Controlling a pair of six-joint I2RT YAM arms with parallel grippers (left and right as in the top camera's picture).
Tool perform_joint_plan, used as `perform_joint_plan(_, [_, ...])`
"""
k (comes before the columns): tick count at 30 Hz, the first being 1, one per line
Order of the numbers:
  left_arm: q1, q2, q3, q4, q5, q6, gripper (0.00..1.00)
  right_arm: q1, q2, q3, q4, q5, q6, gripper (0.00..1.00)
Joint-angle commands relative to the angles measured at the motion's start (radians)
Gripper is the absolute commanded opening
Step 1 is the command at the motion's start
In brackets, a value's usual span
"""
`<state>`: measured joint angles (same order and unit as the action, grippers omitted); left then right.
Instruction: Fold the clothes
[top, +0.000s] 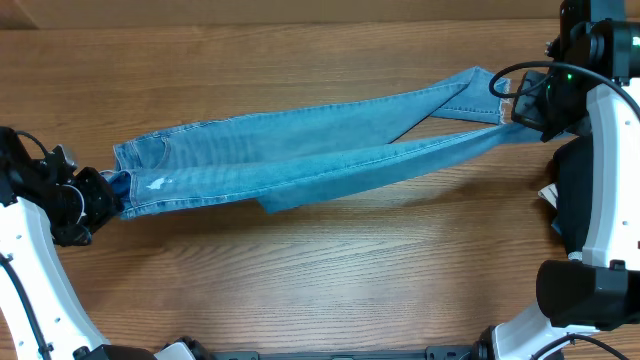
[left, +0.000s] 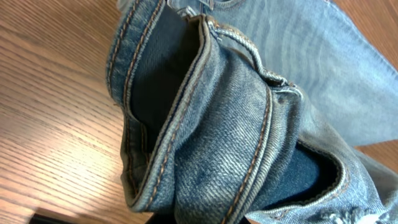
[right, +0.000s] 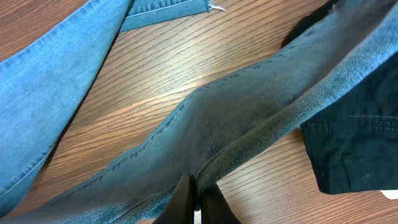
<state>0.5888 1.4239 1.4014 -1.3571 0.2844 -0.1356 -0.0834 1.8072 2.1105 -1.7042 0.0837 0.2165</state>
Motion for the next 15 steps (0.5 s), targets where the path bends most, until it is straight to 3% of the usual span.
perform_joint_plan(1, [0.014, -0.026, 0.027, 0.063, -0.175, -0.063, 0.04, -0.027, -0.017, 0.009, 0.014, 0.112, 0.0, 0.04])
perform_joint_plan(10, [0.013, -0.025, 0.027, 0.068, -0.161, -0.07, 0.04, -0.027, -0.016, -0.018, 0.02, 0.107, 0.0, 0.04])
perform_joint_plan(15, [0.013, -0.022, 0.027, 0.196, -0.079, -0.07, 0.04, -0.027, -0.016, -0.018, 0.156, 0.072, -0.001, 0.04])
